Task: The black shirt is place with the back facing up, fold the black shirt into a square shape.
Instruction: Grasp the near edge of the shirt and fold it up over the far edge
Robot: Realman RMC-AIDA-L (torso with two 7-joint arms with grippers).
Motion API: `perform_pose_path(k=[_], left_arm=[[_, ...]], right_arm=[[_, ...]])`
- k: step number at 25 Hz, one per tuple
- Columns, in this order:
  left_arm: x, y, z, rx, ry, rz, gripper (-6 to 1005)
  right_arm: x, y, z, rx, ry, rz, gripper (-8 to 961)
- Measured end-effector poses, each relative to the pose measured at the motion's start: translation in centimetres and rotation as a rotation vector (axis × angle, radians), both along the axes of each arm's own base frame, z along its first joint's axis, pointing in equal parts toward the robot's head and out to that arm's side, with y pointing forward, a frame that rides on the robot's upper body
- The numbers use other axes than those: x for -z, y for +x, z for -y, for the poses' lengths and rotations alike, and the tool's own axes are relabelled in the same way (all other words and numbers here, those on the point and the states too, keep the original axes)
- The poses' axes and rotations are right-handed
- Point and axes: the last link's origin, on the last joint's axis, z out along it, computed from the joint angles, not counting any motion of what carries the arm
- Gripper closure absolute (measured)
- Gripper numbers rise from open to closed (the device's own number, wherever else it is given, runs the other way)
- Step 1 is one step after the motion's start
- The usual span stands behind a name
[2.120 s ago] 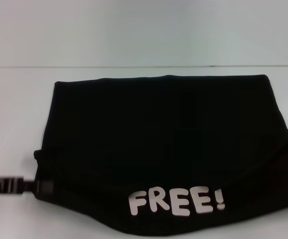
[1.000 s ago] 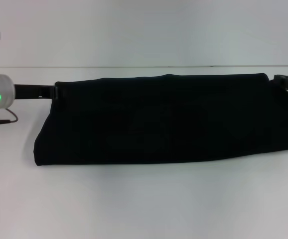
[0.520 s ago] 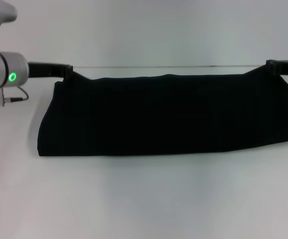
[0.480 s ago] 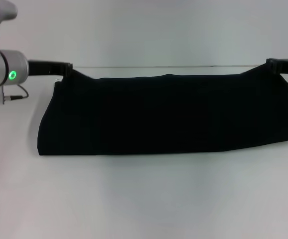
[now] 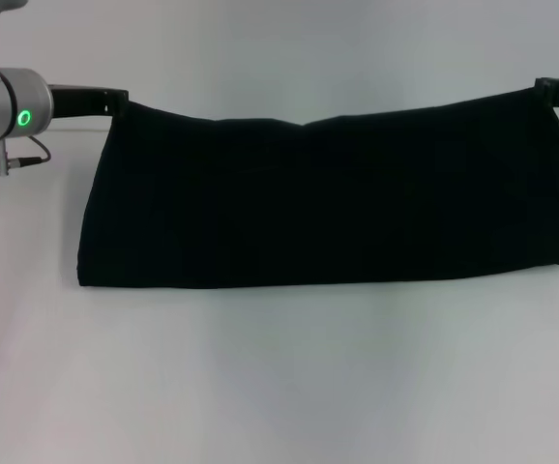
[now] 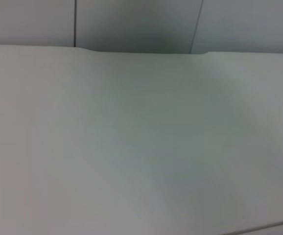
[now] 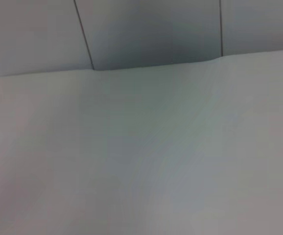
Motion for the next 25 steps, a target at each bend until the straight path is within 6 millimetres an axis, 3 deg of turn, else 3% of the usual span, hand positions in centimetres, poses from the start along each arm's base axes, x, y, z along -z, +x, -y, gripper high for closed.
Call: perform_pose_path(k=[15,25], left_arm=[[1.4,-1.5,0.0,-0.059,0.052,-0.028,985],[2.6,-0.9,-0.2,-0.047,0.067,-0.053,983]], right_arm=[[1.7,-1.7,-1.4,0.004,0.026,0.085,894],[2.8,-2.0,-1.3,0.011,0.019,0.082,862]])
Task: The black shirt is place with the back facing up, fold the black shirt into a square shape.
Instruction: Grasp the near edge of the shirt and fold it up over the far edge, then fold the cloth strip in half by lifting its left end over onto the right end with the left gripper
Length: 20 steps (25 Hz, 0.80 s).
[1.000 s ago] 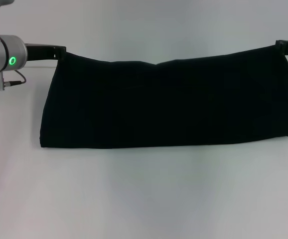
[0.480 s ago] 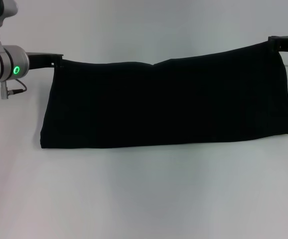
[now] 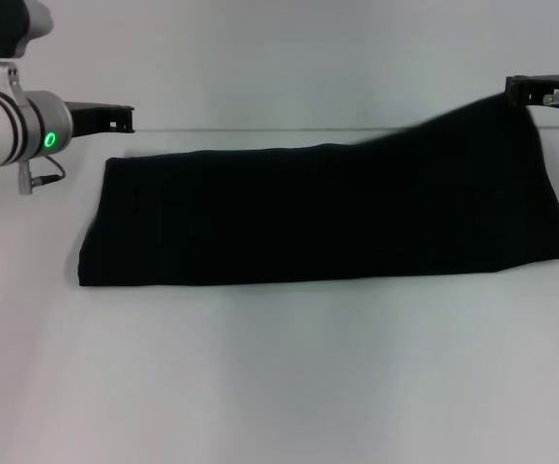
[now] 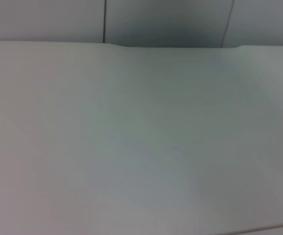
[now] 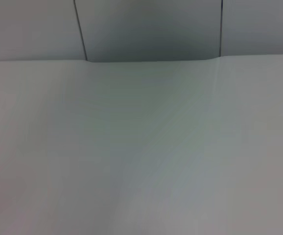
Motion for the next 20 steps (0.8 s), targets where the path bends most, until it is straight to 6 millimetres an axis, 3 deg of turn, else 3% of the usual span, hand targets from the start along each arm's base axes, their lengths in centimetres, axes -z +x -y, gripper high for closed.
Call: perform_pose_path(k=[3,5,10,13,20], left_arm=[[0.4,0.2,-0.2,0.007,0.009,-0.029,983],[0.5,0.2,-0.2,0.004,0.032,-0.041,803],[0.7,-0.1,0.0,-0.013,0.039,-0.031,607],[0.7,-0.2,0.4,-0.030,0.012,0.021,539],[-0.4,0.5,4.4,-0.007,-0.243,0.251,380]], right_arm=[[0.1,0.1,0.1,0.003,-0.002,-0.001,852],[0.1,0.3,0.2,0.006,0.000,-0.001,826],[0.1,0.6,0.4,0.013,0.010,-0.006,708],[0.2,0.4,0.8,-0.009,-0.030,-0.029,638],[-0.5,-0.2,3.6,-0.146,-0.180,-0.195,357]])
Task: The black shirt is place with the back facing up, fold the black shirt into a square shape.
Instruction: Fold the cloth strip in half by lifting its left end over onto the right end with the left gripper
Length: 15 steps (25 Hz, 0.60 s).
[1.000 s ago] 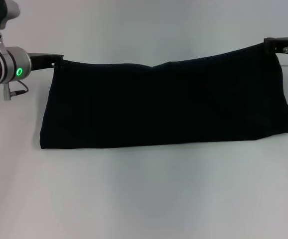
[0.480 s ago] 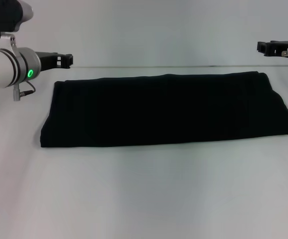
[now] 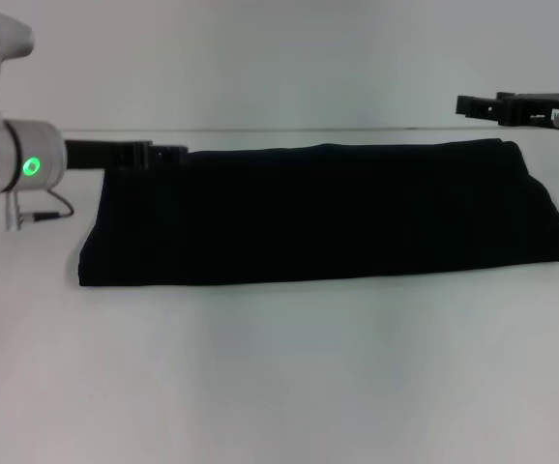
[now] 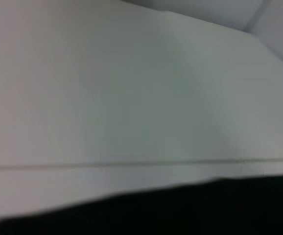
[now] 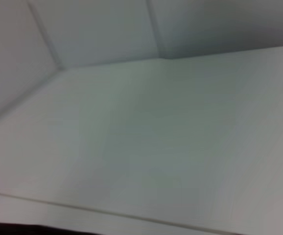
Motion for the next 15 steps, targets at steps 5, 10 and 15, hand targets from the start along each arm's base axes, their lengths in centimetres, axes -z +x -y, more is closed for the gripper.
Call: perform_pose_path(k=[5,10,15], left_arm=[[-1.2,0.5,3.7,0.057,-0.170,0.191,224],[-1.6,-1.2,6.2,-0.011,-0.247,0.306,102],[-1.2,-3.0,7.3,-0.134,-0.269,0.348,47]], right_arm=[[-0.3,0.3,3.2,-0.116,-0.085,-0.121,208],[0.0,0.9,6.0,-0.226,-0.142,-0.159,212],[0.7,0.6,7.0,-0.285,-0.204,-0.138,206]])
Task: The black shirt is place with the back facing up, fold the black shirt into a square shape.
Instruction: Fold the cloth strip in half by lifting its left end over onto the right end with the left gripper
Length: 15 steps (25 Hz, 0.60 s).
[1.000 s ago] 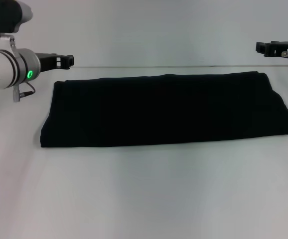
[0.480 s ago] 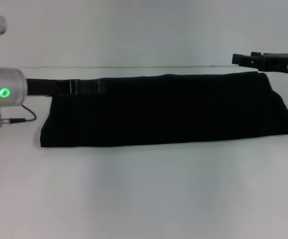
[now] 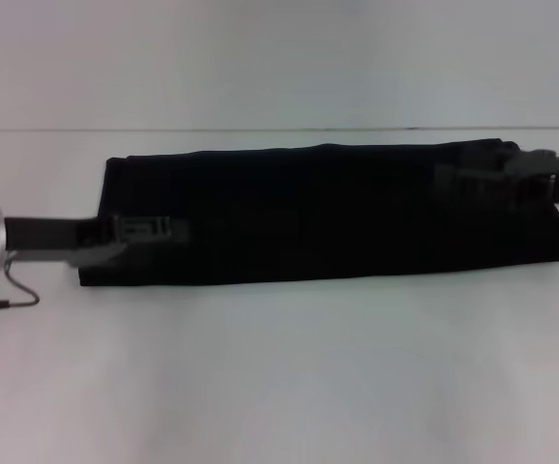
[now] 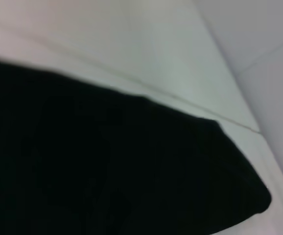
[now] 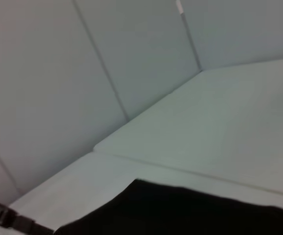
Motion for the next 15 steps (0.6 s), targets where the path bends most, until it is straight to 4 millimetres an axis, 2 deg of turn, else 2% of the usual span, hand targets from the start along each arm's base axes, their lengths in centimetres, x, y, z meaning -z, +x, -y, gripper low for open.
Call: perform_pose_path(k=[5,9,15], left_arm=[[0.5,-1.5,0.5,-0.206,-0.012,0.089,48],[0.4,-1.9,0.6,-0.317,-0.016,0.148,48],[0.5,-3.2,0.9,-0.465,0.009,0.221,49]], right_arm=[[0.6,-0.7,-0.2,-0.038,-0.022,0.031,127],[0.6,-1.3,-0.6,-0.049,-0.023,0.034,51],[1.3,-2.3,-0.9,-0.078,-0.045,0.039,17]])
